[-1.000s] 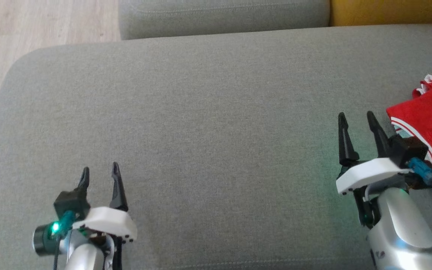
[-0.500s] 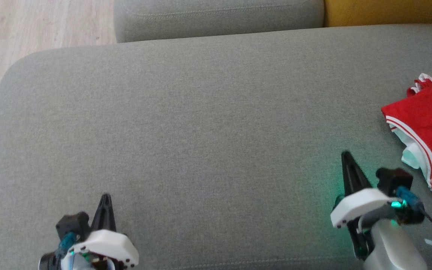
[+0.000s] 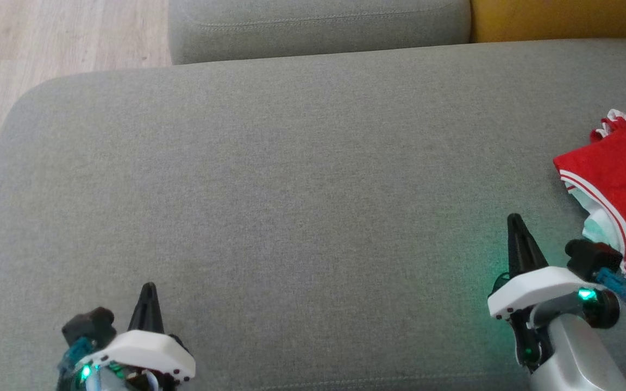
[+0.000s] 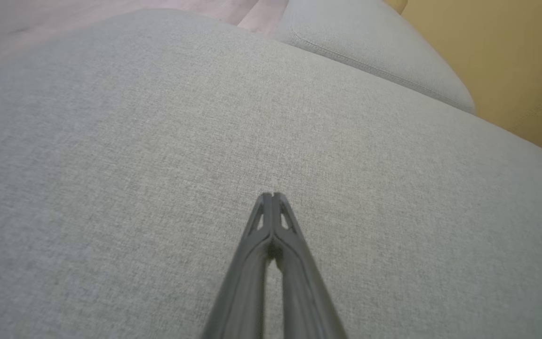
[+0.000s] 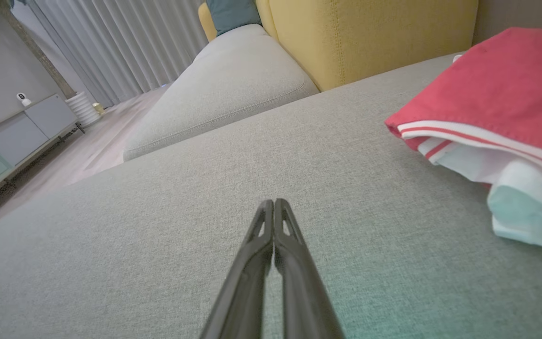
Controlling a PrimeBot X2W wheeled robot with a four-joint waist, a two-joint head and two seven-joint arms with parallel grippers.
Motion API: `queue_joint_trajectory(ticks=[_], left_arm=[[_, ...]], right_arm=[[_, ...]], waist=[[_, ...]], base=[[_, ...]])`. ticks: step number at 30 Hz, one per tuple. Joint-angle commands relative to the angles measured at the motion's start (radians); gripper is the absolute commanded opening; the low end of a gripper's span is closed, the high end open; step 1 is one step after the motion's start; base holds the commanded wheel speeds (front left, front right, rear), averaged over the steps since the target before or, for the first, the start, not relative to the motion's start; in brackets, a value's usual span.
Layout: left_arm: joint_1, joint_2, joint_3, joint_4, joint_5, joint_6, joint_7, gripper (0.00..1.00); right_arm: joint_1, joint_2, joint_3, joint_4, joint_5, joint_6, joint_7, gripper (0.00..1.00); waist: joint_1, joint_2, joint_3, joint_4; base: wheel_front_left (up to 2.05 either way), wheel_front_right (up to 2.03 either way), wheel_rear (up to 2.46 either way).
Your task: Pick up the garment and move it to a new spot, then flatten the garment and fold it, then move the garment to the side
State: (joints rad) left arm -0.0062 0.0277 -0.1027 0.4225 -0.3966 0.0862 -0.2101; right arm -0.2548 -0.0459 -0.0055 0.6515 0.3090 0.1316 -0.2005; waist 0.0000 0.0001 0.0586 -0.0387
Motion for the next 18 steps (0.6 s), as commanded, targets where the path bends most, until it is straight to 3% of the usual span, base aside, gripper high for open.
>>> queue_joint_trajectory(ticks=[1, 18], left_arm=[[-0.048, 0.007, 0.019, -0.036, -0.023, -0.006, 0.008, 0.0], [-0.056, 0.009, 0.05, -0.059, -0.212, -0.039, 0.058, 0.0]], right_arm=[[-0.033, -0.006, -0.003, -0.042, 0.027, 0.0, 0.005, 0.0], [-0.004, -0.006, -0.019, -0.101, 0.229, 0.0, 0.053, 0.0]], waist=[[0.0, -0.0001, 0.0, 0.0], [0.0, -0.0001, -0.009, 0.006]], base=[[0.0, 0.0, 0.0], [0.0, 0.0, 0.0]])
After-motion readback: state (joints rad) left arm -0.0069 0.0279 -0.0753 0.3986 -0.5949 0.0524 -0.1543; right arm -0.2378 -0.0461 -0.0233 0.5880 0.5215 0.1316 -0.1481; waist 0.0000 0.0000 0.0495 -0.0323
